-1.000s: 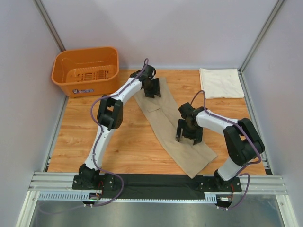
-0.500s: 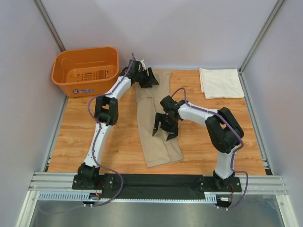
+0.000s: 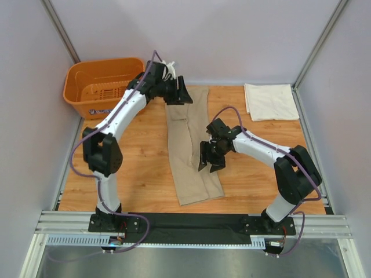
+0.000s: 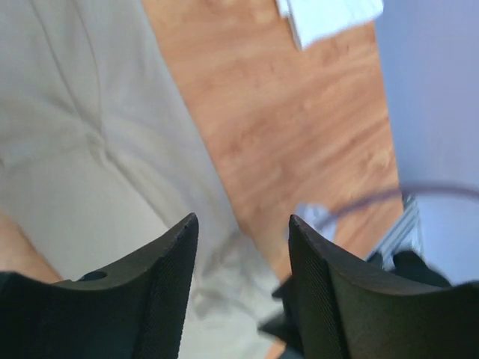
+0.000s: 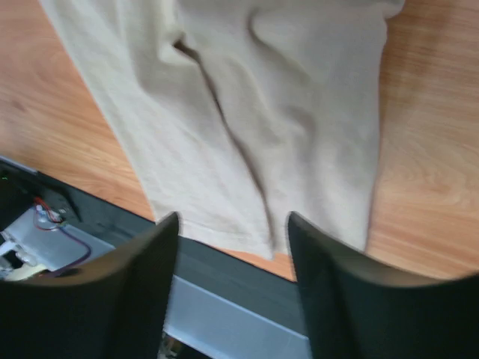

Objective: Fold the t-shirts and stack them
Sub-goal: Fold the tshirt

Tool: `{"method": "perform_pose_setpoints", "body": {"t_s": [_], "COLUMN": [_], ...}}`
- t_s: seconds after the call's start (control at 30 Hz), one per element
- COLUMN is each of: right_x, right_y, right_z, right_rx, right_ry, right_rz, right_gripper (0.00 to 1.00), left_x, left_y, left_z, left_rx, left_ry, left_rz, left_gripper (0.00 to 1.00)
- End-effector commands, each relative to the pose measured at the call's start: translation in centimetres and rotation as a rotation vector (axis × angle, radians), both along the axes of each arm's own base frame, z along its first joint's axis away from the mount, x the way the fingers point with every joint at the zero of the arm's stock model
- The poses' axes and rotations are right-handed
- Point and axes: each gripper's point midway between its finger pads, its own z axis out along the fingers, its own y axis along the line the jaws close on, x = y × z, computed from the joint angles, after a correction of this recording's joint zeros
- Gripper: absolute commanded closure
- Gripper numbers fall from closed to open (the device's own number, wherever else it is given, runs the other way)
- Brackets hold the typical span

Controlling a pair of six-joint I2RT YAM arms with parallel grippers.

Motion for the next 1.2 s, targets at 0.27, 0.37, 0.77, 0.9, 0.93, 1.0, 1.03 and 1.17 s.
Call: {"method": "perform_pose_setpoints", "body": {"t_s": [0.27, 0.37, 0.77, 0.9, 0.93, 1.0, 1.03, 1.17], "right_x": [-2.2, -4.3, -7.9, -6.9, -7.1, -7.5, -8.3, -10.9], "right_y": [-2.1, -1.5, 2.2, 0.3, -0.4, -0.5, -0.3, 0.3], "right_z": [-4.5, -5.9, -3.3, -0.4, -0.4, -0.2, -0.5, -2.3], "right_rx": [-0.045, -0.045, -0.025, -0.089, -0.11, -0.08, -0.037, 0.048], "right_ry": [0.001, 0.046, -0.007, -0.109, -0.113, -0.113, -0.092, 0.02], "right_rz": [-0.052, -0.08, -0.108, -0.085, -0.084, -0.08, -0.069, -0.053], "right_gripper": [0.96, 0.96, 0.89, 0.61, 0.54, 0.48, 0.46, 0.41], "left_x": [-21.1, -24.4, -31.4, -31.5, -31.6, -32.2, -32.9, -35.0], "left_y": [4.7, 7.4, 11.1, 11.7, 12.0, 11.9, 12.0, 11.4], "left_z": [-7.1, -7.9, -10.4, -10.6, -10.9, -11.8, -12.9, -15.1], "left_rx": [0.199, 0.23, 0.268, 0.288, 0.3, 0.291, 0.292, 0.235], "left_ry": [0.18, 0.182, 0.264, 0.299, 0.321, 0.398, 0.45, 0.599], "left_rz": [-0.067, -0.038, -0.076, -0.017, 0.01, 0.057, 0.065, 0.111], "left_gripper": [0.49, 0.48, 0.42, 0.4, 0.4, 0.41, 0.42, 0.43]}}
